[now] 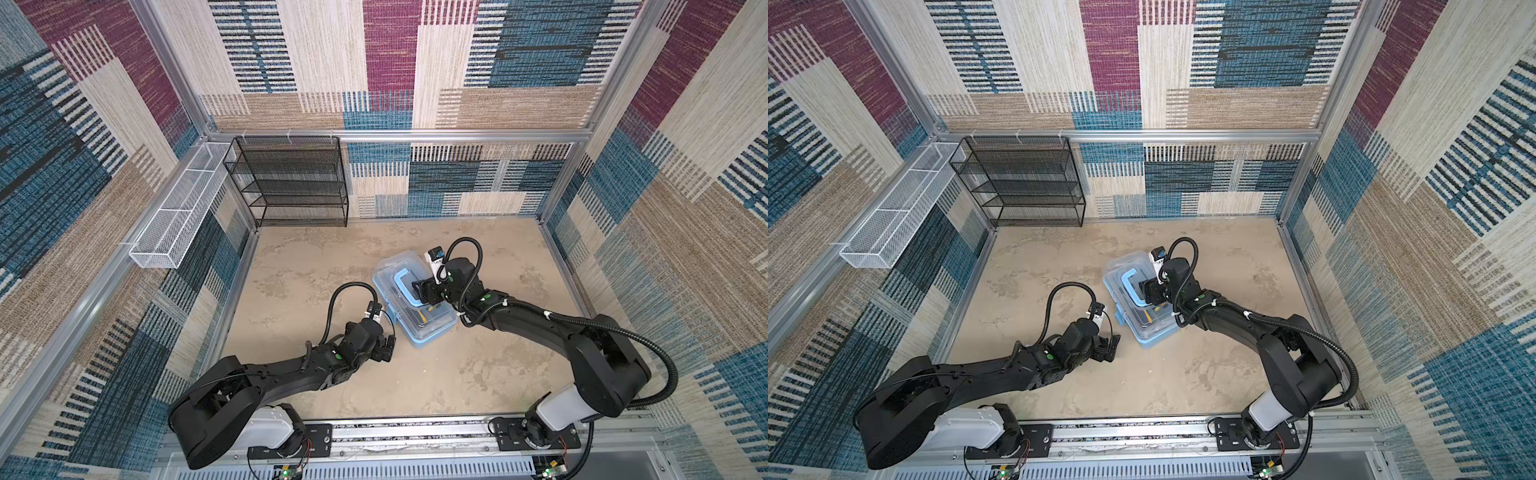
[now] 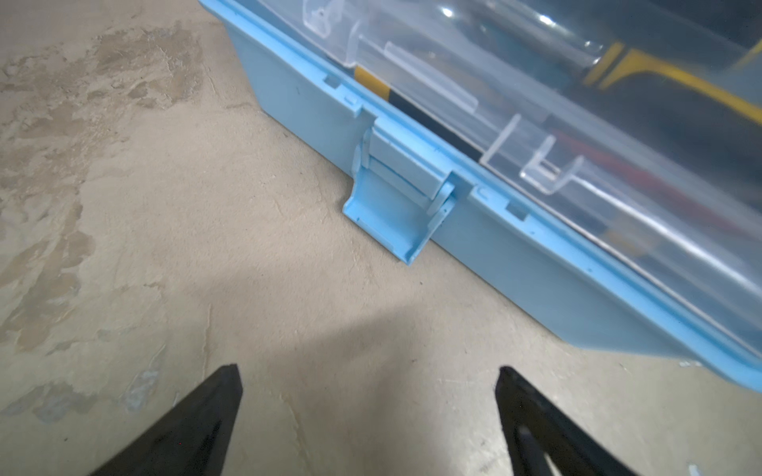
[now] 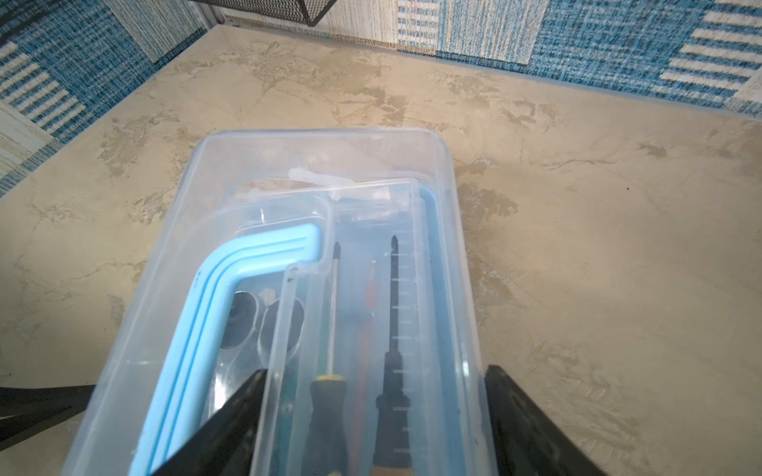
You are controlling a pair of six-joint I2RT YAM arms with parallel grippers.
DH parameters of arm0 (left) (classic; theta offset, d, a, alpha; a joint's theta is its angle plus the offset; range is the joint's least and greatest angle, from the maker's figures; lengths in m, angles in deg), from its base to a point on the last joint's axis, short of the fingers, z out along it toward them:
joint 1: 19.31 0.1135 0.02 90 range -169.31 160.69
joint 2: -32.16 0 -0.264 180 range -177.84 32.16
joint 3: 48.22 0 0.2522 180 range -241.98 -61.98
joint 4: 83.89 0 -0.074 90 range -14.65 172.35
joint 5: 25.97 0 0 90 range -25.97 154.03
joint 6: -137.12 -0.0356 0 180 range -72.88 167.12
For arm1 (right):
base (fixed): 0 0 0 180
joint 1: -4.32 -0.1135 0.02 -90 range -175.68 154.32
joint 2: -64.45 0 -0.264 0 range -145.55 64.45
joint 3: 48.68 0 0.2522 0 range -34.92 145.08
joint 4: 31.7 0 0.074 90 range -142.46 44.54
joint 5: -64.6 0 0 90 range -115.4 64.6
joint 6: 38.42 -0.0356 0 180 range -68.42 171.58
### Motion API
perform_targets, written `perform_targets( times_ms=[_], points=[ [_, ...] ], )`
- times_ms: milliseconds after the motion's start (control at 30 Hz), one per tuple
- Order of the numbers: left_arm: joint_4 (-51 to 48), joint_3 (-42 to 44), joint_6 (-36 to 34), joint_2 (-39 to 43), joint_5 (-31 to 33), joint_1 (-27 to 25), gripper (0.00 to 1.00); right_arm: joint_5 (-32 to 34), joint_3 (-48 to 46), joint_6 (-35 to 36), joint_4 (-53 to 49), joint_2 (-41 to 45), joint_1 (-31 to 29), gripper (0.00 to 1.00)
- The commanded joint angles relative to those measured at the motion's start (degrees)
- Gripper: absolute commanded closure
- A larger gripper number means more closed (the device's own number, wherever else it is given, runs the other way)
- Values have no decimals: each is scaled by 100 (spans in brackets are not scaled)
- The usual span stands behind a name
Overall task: Pack the tool kit
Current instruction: 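Move the left gripper down to the blue latch flap on the box side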
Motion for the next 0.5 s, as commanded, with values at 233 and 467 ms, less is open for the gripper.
perform_targets(
  times_ms=[233,467],
  points=[
    [811,270,-132,-72,189,-25,8,533,260,-637,-1522,-150,-142,18],
    [1580,587,-376,-89,169,-17,12,487,372,-553,-1551,179,-143,13]
  ],
)
